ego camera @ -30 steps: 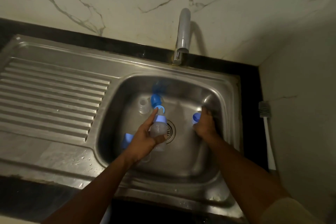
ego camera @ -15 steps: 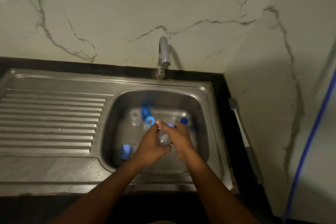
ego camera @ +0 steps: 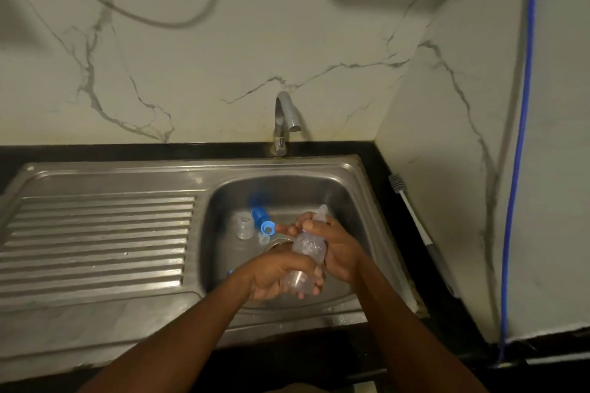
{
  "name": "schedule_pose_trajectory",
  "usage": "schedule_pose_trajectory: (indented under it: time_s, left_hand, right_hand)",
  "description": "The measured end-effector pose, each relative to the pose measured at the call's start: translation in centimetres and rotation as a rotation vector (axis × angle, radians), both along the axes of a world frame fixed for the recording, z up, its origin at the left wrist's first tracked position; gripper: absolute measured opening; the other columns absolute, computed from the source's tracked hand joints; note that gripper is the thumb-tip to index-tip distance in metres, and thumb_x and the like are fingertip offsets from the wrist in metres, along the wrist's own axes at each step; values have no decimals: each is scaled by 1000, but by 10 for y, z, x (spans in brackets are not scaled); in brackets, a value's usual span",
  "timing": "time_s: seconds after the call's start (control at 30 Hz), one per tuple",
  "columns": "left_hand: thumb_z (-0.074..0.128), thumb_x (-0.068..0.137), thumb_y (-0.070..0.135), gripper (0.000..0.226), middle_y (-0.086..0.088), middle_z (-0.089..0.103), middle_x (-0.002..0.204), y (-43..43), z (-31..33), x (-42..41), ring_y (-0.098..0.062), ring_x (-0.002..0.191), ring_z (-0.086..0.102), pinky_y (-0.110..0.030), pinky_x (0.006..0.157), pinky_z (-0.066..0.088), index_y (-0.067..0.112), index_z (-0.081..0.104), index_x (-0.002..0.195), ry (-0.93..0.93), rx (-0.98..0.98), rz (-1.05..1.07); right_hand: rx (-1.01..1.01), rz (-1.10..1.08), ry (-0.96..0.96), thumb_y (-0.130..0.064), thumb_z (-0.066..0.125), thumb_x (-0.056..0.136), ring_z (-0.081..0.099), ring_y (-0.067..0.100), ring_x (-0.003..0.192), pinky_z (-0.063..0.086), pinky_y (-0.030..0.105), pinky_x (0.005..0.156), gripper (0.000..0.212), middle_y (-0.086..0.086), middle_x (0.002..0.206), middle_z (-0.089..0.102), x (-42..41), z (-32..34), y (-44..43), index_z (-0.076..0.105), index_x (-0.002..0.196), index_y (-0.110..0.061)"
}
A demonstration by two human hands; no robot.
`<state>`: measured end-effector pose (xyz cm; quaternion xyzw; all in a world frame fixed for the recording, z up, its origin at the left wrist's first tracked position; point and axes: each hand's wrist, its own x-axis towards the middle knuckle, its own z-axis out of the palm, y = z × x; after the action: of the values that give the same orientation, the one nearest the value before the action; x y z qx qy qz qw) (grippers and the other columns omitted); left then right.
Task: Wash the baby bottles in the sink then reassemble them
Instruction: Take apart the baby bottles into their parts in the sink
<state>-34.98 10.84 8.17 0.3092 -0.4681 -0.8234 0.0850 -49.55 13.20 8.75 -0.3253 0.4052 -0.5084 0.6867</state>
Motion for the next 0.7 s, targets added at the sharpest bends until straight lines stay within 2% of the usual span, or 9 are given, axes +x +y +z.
schedule_pose_trajectory:
  time_s: [0.07, 0.1, 0.2, 0.27, 0.37, 0.5, 0.57, 0.63, 0.7]
  left_hand:
    - [72, 75, 4, 35, -18, 65, 89, -1, -3, 2, -26, 79, 66, -30, 57, 52, -1, 62, 108, 38, 80, -50]
    - [73, 75, 4, 35, -18, 65, 90, -1, -5, 1, -25, 80, 66, -30, 58, 52, -2, 63, 108, 31, 76, -46]
    - [72, 71, 4, 26, -18, 68, 86, 1, -6, -10, -24, 78, 68, -32, 60, 51, 2, 69, 96, -87, -82, 70]
    - [72, 68, 5, 22, -18, 71, 82, 2, -1, -19, -24, 76, 70, -36, 64, 54, 6, 72, 90, -162, -229, 178]
    - [72, 72, 3, 12, -11, 72, 70, 3, 6, -30, -22, 67, 70, -38, 67, 57, 8, 73, 83, -256, -374, 314]
    - [77, 75, 9, 9, 0, 67, 57, 2, 6, -44, -14, 53, 66, -32, 57, 57, 13, 69, 74, -392, -492, 409]
    - [75, 78, 23, 8, 5, 68, 65, 2, 1, -50, -11, 62, 68, -34, 66, 61, 19, 67, 80, -475, -609, 440]
    - [63, 72, 48, 32, 8, 69, 76, 2, -1, -49, -6, 73, 68, -35, 72, 61, 23, 68, 91, -535, -743, 457]
    - [51, 63, 60, 42, 10, 68, 77, 1, 1, -48, -5, 75, 67, -32, 72, 60, 30, 67, 88, -515, -761, 460]
  right_hand:
    - [24, 57, 98, -20, 73, 77, 56, 40, 124, 43, 54, 106, 44, 27, 121, 64, -2, 5, 1, 61, 107, 10]
    - [56, 52, 161, -22, 78, 71, 55, 44, 123, 43, 56, 106, 47, 31, 121, 62, -1, 9, 1, 63, 102, 9]
    - [114, -90, 269, -22, 83, 61, 57, 51, 115, 44, 63, 101, 26, 29, 92, 63, 5, 20, -1, 64, 68, -6]
    - [120, -206, 357, -21, 75, 67, 69, 40, 98, 53, 54, 94, 14, 18, 78, 66, 8, 24, -4, 67, 60, -12]
    - [220, -360, 366, -11, 66, 86, 64, 24, 70, 55, 33, 72, 13, 17, 73, 61, 13, 21, -15, 66, 78, 0]
    - [287, -481, 482, -13, 64, 86, 64, 23, 67, 50, 30, 62, 19, 17, 70, 62, 7, 13, -26, 65, 77, 4]
    - [259, -518, 581, -21, 69, 81, 71, 24, 76, 55, 33, 68, 19, 11, 74, 71, 7, 4, -29, 70, 74, -4]
    - [240, -553, 612, -35, 76, 78, 73, 19, 79, 57, 31, 73, 21, 3, 76, 73, 10, 0, -31, 71, 75, -15]
    - [258, -504, 591, -40, 82, 72, 73, 17, 78, 59, 32, 74, 32, 3, 79, 74, 8, 3, -34, 72, 83, -11]
